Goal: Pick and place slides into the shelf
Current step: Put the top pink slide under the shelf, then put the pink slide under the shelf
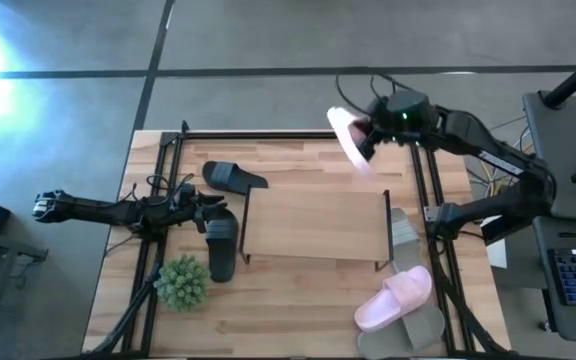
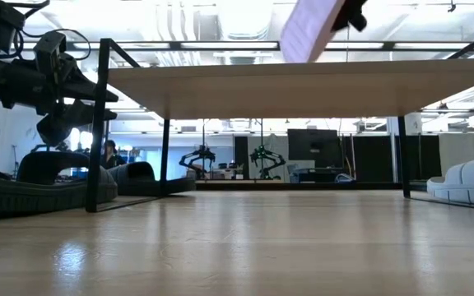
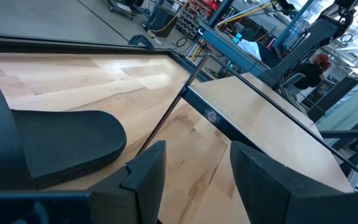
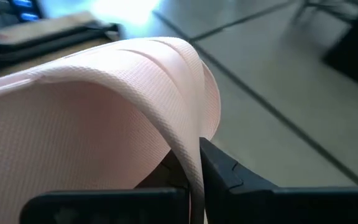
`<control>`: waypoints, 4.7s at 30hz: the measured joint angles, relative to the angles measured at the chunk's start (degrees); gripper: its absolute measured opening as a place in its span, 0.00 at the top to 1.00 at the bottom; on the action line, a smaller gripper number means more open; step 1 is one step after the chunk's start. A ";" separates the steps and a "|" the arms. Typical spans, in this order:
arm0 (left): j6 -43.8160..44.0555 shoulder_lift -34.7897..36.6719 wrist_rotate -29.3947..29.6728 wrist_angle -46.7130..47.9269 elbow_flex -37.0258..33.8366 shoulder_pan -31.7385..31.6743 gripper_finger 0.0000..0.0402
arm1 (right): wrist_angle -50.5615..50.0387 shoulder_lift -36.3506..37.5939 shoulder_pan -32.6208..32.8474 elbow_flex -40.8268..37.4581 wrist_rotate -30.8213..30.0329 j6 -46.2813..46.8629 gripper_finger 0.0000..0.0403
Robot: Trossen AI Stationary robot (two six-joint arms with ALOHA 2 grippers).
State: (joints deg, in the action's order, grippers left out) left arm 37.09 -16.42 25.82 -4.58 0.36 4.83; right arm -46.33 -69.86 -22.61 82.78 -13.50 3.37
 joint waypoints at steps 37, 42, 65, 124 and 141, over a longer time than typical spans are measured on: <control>-0.01 -0.01 0.00 0.00 0.00 0.01 0.59 | 3.66 -14.68 54.81 3.76 -20.84 29.34 0.97; 0.00 -0.01 0.01 0.00 0.00 -0.01 0.59 | 0.39 -22.05 59.95 7.55 -21.11 34.15 0.97; 0.01 -0.03 0.01 0.04 0.00 0.01 0.59 | -28.78 -45.80 62.26 18.17 -14.70 59.50 0.97; 0.01 -0.01 0.00 0.22 0.00 0.01 0.59 | -43.72 -48.77 63.48 15.65 27.82 83.37 0.51; 0.00 0.04 0.00 0.26 0.00 0.01 0.59 | -43.71 -40.06 68.08 16.58 18.93 96.65 0.52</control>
State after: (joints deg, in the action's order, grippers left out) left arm 37.09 -16.38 25.82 -4.32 0.36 4.83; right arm -90.04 -109.92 45.47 99.36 5.43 100.03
